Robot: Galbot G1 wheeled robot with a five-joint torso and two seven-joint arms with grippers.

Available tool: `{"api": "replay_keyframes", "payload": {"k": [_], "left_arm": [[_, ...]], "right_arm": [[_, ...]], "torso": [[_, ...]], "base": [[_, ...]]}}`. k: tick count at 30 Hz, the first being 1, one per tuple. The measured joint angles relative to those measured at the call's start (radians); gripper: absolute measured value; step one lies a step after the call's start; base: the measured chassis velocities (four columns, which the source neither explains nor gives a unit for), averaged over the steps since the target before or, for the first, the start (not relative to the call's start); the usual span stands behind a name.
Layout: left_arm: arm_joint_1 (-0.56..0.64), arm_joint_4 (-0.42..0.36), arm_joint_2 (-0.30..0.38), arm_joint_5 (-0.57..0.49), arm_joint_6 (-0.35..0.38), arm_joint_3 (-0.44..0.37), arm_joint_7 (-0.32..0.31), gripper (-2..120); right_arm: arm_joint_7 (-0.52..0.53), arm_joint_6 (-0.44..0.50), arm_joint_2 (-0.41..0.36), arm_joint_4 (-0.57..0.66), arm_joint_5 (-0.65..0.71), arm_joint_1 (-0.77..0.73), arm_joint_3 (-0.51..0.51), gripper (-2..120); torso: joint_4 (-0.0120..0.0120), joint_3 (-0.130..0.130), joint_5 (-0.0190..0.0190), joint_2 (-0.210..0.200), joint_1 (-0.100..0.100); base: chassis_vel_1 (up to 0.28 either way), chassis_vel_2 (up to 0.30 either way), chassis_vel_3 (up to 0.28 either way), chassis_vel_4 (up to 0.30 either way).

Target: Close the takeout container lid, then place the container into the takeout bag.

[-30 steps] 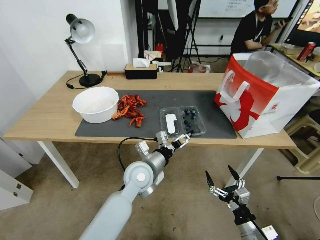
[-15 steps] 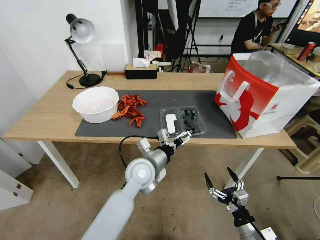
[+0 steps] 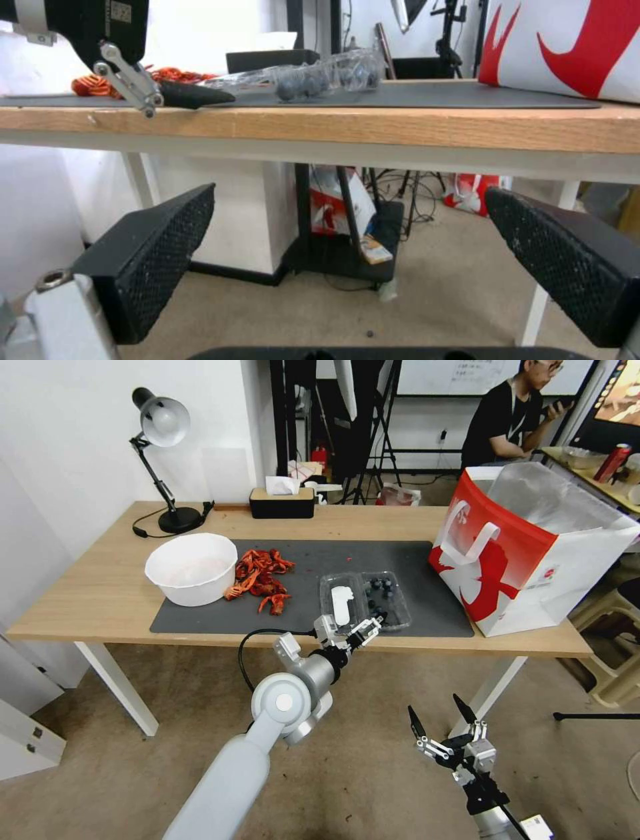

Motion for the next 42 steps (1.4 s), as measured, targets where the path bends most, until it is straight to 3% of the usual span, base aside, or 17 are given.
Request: {"api": "replay_keyframes", "payload": {"k": [25, 42], "left_arm": [[-0.006, 0.028, -0.033, 0.001, -0.041, -0.008, 0.001, 100], [-0.018, 0.058, -0.041, 0.021, -0.086, -0.011, 0.064, 100]], "right_arm": [[-0.002, 0.017, 0.001, -0.020, -0.003, -0.005, -0.006, 100], [-0.003, 0.024, 0.000, -0.029, -0.003, -0.006, -0.005, 100]], "torso": [[0.0000, 0.000, 0.0000, 0.000, 0.000], [0.0000, 0.000, 0.0000, 0.000, 0.000]], "base": [[0.000, 0.000, 0.000, 0.000], [0.000, 0.000, 0.000, 0.000]]}}
